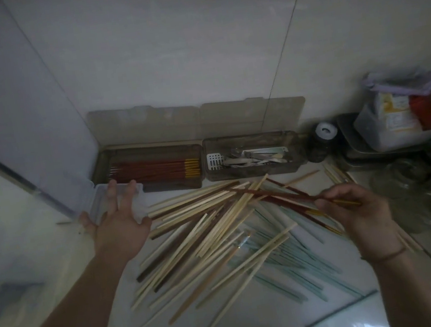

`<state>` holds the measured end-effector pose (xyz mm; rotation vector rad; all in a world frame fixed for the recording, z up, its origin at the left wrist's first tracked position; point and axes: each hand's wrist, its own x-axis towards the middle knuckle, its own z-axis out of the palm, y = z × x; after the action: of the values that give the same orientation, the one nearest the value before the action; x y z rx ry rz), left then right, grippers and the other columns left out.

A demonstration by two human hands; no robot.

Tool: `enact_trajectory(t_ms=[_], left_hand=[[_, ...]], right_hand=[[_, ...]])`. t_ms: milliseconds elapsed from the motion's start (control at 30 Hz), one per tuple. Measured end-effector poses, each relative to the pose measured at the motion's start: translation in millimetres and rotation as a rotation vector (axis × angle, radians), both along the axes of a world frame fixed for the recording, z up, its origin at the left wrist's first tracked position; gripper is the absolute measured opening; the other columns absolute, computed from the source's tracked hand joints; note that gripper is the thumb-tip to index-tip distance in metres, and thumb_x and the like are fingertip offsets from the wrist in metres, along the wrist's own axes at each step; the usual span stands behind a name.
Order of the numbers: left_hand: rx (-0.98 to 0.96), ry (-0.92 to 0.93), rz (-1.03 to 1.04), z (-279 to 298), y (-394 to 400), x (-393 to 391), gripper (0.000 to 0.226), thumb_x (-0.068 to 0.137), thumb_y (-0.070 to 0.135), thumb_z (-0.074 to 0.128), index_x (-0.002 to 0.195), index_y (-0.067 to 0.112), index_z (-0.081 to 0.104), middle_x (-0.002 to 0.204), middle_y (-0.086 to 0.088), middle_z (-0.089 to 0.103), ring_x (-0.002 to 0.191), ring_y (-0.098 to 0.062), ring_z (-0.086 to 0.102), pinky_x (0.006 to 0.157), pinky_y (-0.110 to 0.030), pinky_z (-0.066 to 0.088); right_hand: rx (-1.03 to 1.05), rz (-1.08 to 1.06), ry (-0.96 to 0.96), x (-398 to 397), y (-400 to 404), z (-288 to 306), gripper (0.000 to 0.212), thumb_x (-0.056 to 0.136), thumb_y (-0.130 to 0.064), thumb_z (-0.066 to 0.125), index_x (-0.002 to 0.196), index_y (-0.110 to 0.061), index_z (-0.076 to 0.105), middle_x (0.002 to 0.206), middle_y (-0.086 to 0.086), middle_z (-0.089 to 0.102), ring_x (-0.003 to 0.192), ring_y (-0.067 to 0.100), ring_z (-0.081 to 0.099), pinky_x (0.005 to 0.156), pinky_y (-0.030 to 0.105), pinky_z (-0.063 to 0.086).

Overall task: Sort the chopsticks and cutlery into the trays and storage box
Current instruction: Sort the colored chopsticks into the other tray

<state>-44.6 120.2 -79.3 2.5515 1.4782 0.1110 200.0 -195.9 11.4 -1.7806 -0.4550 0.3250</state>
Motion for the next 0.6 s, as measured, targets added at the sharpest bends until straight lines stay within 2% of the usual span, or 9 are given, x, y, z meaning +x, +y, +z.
enact_trajectory(t_ms=[67, 133, 200, 300, 367, 433, 533, 600], left_hand=[[0.001, 0.001, -0.003, 4, -2, -1, 0.084, 0.089, 0.046, 0.06, 0.154, 0.042, 0.007, 0.165, 0.003, -0.005, 0.145, -0.02, 0.025, 0.115, -0.06, 0.001], [-0.003, 0.014, -0.006, 7, -3, 0, 0.082, 0.09, 0.046, 0.057, 0.153, 0.043, 0.004, 0.164, 0.004, -0.007, 0.144, -0.018, 0.026, 0.115, -0.059, 0.0], [-0.02, -0.004, -0.006, 7, -3, -1, 0.082, 0.09, 0.045, 0.056, 0.153, 0.044, 0.004, 0.164, 0.004, -0.007, 0.145, -0.016, 0.021, 0.114, -0.059, -0.001], [0.0, -0.058, -0.026, 3, -2, -3, 0.081, 0.084, 0.048, 0.053, 0.153, 0.043, 0.011, 0.165, 0.002, 0.0, 0.149, -0.017, 0.01, 0.113, -0.061, -0.001], [0.003, -0.051, -0.03, 3, -1, -3, 0.081, 0.081, 0.05, 0.047, 0.153, 0.043, 0.011, 0.165, 0.002, 0.0, 0.149, -0.018, 0.014, 0.113, -0.062, 0.0], [-0.024, -0.038, -0.023, 4, -2, -3, 0.081, 0.079, 0.052, 0.043, 0.153, 0.044, 0.009, 0.165, 0.002, -0.002, 0.146, -0.02, 0.022, 0.113, -0.061, -0.001], [-0.034, -0.045, -0.015, 3, -1, -3, 0.082, 0.079, 0.051, 0.043, 0.152, 0.045, 0.006, 0.164, 0.004, -0.004, 0.144, -0.022, 0.027, 0.113, -0.061, -0.003], [-0.026, -0.045, -0.013, 1, 1, -3, 0.082, 0.081, 0.05, 0.047, 0.152, 0.045, 0.006, 0.165, 0.004, -0.005, 0.144, -0.022, 0.027, 0.113, -0.06, -0.003]], right_hand=[[0.049, 0.019, 0.027, -6, 29, 0, 0.023, 0.07, 0.007, 0.076, 0.072, -0.014, 0.066, 0.072, -0.005, 0.073, 0.065, 0.005, 0.067, 0.062, 0.014, 0.052], [0.059, 0.059, 0.081, -10, 64, -4, 0.021, 0.069, 0.004, 0.077, 0.071, -0.012, 0.064, 0.069, -0.003, 0.072, 0.065, 0.009, 0.068, 0.062, 0.019, 0.055], [0.039, 0.141, 0.082, -14, 105, -9, 0.027, 0.068, 0.001, 0.079, 0.063, -0.021, 0.065, 0.067, -0.003, 0.071, 0.066, 0.016, 0.068, 0.067, 0.028, 0.056], [-0.001, 0.266, -0.046, -18, 165, -20, 0.04, 0.067, 0.002, 0.081, 0.057, -0.034, 0.066, 0.064, -0.012, 0.069, 0.068, 0.011, 0.065, 0.072, 0.027, 0.053], [-0.077, 0.312, -0.093, -17, 203, -31, 0.04, 0.069, -0.005, 0.082, 0.057, -0.039, 0.065, 0.067, -0.012, 0.069, 0.074, 0.012, 0.068, 0.077, 0.031, 0.055], [-0.167, 0.333, -0.132, -17, 239, -42, 0.029, 0.068, -0.016, 0.082, 0.058, -0.038, 0.065, 0.07, -0.011, 0.07, 0.078, 0.016, 0.068, 0.082, 0.039, 0.055], [-0.359, 0.337, -0.216, -23, 271, -56, 0.029, 0.071, -0.023, 0.08, 0.053, -0.029, 0.057, 0.073, -0.011, 0.066, 0.081, 0.015, 0.066, 0.078, 0.027, 0.052], [-0.49, 0.34, -0.28, -28, 280, -65, 0.026, 0.074, -0.027, 0.077, 0.058, -0.028, 0.057, 0.073, -0.008, 0.064, 0.084, 0.018, 0.065, 0.076, 0.027, 0.051]])
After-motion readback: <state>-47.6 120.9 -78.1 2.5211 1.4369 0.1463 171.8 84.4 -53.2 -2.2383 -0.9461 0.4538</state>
